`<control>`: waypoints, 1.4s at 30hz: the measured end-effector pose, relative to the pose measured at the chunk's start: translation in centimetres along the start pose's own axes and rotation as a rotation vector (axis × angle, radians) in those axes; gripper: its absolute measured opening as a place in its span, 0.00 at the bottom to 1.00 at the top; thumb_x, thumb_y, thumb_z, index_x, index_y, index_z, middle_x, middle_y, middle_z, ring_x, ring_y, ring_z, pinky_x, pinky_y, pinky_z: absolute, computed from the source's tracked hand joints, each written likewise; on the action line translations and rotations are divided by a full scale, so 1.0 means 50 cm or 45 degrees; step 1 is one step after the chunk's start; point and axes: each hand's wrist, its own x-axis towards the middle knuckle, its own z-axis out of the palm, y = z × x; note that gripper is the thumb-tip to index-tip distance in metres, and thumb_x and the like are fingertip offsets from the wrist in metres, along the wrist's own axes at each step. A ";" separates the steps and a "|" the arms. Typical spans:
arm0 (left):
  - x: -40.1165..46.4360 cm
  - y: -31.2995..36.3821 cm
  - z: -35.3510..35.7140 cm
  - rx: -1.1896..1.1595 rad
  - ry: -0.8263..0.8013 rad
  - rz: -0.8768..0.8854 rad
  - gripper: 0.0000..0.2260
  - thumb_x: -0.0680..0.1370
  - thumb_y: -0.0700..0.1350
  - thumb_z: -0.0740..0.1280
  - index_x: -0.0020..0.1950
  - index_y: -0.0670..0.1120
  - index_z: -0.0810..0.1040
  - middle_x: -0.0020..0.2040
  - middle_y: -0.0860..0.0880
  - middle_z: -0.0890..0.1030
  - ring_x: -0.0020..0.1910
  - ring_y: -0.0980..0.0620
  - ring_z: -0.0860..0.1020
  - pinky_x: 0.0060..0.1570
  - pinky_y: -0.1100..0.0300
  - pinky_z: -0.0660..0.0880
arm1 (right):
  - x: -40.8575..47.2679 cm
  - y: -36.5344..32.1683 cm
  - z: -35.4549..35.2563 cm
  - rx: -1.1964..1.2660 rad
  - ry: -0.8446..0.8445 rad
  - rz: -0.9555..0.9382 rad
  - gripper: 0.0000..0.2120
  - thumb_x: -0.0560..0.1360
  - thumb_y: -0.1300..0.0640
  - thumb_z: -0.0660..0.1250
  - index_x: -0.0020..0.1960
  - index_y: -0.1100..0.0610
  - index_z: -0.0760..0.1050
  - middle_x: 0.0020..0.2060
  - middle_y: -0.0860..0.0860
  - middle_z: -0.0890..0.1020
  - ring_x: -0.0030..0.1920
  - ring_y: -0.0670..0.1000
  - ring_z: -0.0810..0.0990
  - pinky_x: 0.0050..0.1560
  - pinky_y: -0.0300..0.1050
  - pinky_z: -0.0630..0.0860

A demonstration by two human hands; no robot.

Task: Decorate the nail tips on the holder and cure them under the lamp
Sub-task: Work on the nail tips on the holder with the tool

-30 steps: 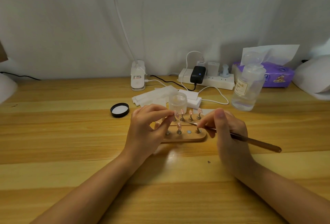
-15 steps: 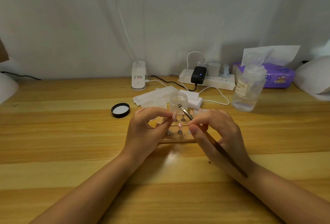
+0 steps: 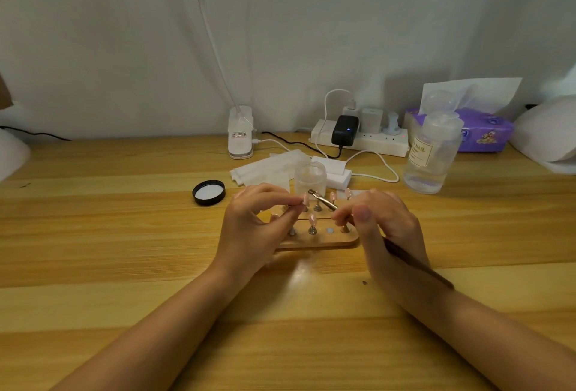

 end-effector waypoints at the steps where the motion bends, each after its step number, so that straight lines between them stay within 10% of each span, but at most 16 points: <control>1: 0.000 0.000 0.000 0.005 0.001 -0.004 0.08 0.68 0.41 0.72 0.46 0.50 0.81 0.40 0.57 0.80 0.43 0.56 0.78 0.48 0.41 0.74 | 0.001 0.000 0.001 -0.028 -0.021 -0.003 0.20 0.80 0.45 0.47 0.42 0.49 0.75 0.36 0.36 0.73 0.41 0.33 0.72 0.49 0.34 0.66; 34: 0.000 0.004 0.001 0.016 -0.009 -0.061 0.08 0.69 0.38 0.73 0.45 0.48 0.82 0.40 0.53 0.81 0.44 0.53 0.78 0.48 0.42 0.73 | -0.004 -0.007 -0.001 0.140 0.021 0.079 0.23 0.81 0.46 0.46 0.35 0.50 0.74 0.30 0.43 0.76 0.36 0.38 0.74 0.46 0.35 0.67; 42: 0.000 0.001 0.001 0.024 -0.008 -0.051 0.09 0.68 0.38 0.73 0.46 0.48 0.81 0.40 0.53 0.81 0.44 0.53 0.78 0.49 0.41 0.73 | 0.000 -0.007 0.005 0.026 -0.057 0.064 0.21 0.80 0.44 0.47 0.40 0.48 0.74 0.35 0.32 0.71 0.40 0.32 0.72 0.47 0.32 0.65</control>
